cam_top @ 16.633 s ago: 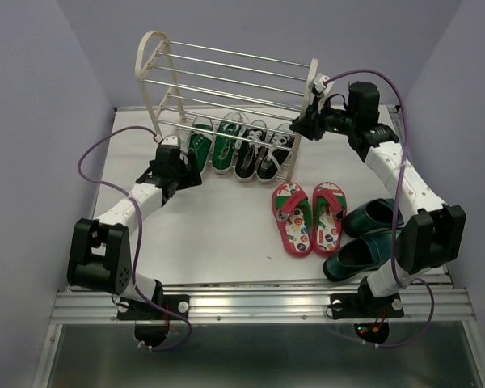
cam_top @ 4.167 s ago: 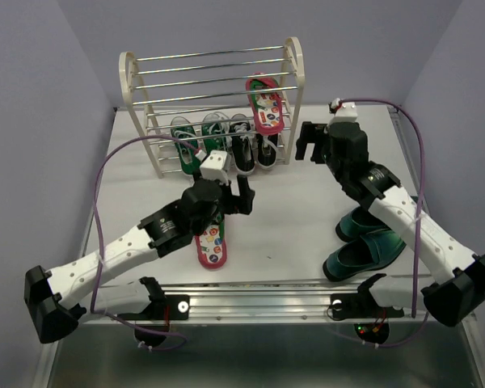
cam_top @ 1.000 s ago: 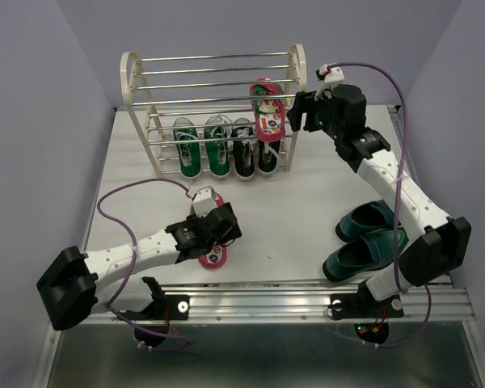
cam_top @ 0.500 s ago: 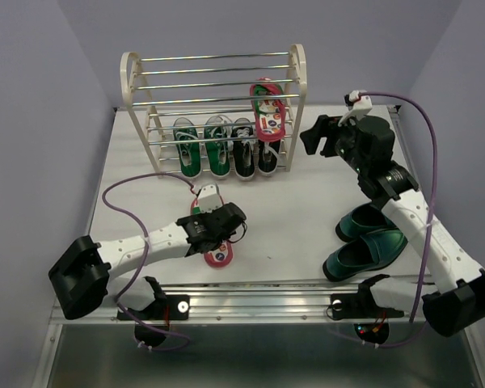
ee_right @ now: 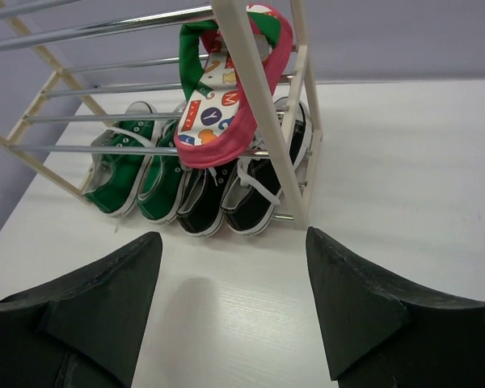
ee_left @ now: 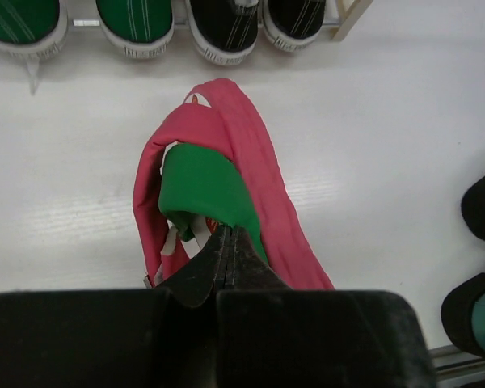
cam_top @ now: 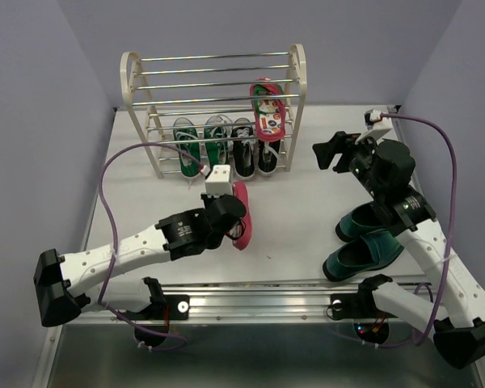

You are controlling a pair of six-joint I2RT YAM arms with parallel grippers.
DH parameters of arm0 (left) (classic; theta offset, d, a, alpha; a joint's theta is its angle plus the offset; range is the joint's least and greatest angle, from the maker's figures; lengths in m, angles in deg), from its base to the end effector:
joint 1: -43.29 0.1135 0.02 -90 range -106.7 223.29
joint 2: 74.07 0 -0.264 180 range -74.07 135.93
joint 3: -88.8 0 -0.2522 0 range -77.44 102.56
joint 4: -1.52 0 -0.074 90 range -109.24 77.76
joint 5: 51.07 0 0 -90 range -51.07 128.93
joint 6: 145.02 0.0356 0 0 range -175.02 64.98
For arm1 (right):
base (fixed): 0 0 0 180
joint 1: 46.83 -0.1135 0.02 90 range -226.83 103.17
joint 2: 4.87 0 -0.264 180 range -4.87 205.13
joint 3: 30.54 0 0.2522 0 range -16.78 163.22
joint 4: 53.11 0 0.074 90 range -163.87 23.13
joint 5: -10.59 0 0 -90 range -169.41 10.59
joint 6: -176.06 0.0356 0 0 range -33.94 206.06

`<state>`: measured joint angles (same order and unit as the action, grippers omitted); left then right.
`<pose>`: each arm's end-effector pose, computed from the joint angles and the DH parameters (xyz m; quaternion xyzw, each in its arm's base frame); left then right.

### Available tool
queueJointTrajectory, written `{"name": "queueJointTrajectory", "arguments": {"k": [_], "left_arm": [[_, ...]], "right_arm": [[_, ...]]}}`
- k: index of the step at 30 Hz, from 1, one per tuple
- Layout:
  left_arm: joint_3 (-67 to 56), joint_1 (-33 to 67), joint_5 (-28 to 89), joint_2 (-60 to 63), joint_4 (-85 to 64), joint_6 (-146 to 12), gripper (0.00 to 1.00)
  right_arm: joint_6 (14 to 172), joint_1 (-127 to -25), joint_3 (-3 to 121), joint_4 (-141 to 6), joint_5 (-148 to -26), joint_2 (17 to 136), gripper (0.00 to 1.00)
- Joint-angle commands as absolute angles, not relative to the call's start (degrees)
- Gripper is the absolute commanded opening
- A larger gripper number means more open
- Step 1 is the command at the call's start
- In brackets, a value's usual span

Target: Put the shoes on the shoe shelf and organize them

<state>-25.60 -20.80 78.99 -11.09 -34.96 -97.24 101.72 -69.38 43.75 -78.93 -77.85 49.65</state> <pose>0.1238 -0.2023 0.3038 -0.0010 0.8445 -0.1726 0.5070 0.1972 0.0808 0.4022 -0.0356 0.7426 0.2093 0.6352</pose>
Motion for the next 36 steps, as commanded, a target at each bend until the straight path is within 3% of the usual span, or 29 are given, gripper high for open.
{"name": "queueJointTrajectory", "arguments": {"k": [1, 7, 12, 20, 26, 27, 28, 29, 30, 31, 36], "left_arm": [[-19.4, -21.0, 87.1, -12.7, -27.2, -82.9, 0.0], [-12.0, -21.0, 88.9, -9.9, -25.1, -69.8, 0.0], [-12.0, -21.0, 79.9, -8.5, -24.3, -61.6, 0.0], [-22.8, -21.6, 65.8, -2.4, -22.7, -73.7, 0.0], [-26.8, -24.7, 65.3, 4.6, -19.5, -82.8, 0.01], [-26.6, -25.0, 65.0, 5.3, -19.4, -83.8, 0.09], [-26.5, -25.4, 64.5, 6.3, -19.1, -85.2, 0.26], [-26.4, -26.1, 64.6, 6.7, -19.0, -86.0, 0.63], [-26.2, -26.5, 64.8, 7.0, -19.3, -86.7, 0.84], [-26.2, -26.8, 64.7, 7.2, -19.2, -88.0, 0.99], [-27.4, -27.6, 64.2, 7.6, -19.7, -88.1, 0.99]], "right_arm": [[101.1, -69.5, 43.8, -77.3, -75.4, 48.2, 0.77], [100.7, -69.5, 43.8, -77.7, -75.0, 48.7, 0.77], [100.6, -69.5, 43.8, -77.9, -74.2, 48.2, 0.77], [100.2, -69.5, 43.1, -79.5, -72.1, 47.5, 0.77], [100.3, -69.5, 42.9, -80.0, -72.2, 48.7, 0.76], [100.4, -69.5, 42.8, -80.1, -72.3, 48.8, 0.76], [100.4, -69.5, 42.8, -80.1, -72.5, 48.9, 0.76], [100.4, -69.5, 42.7, -80.1, -72.5, 49.0, 0.76], [100.4, -69.5, 42.6, -80.1, -72.6, 49.2, 0.76], [100.5, -69.5, 42.5, -80.1, -72.6, 49.4, 0.76], [100.0, -69.5, 42.5, -80.3, -72.5, 49.4, 0.76]]}}
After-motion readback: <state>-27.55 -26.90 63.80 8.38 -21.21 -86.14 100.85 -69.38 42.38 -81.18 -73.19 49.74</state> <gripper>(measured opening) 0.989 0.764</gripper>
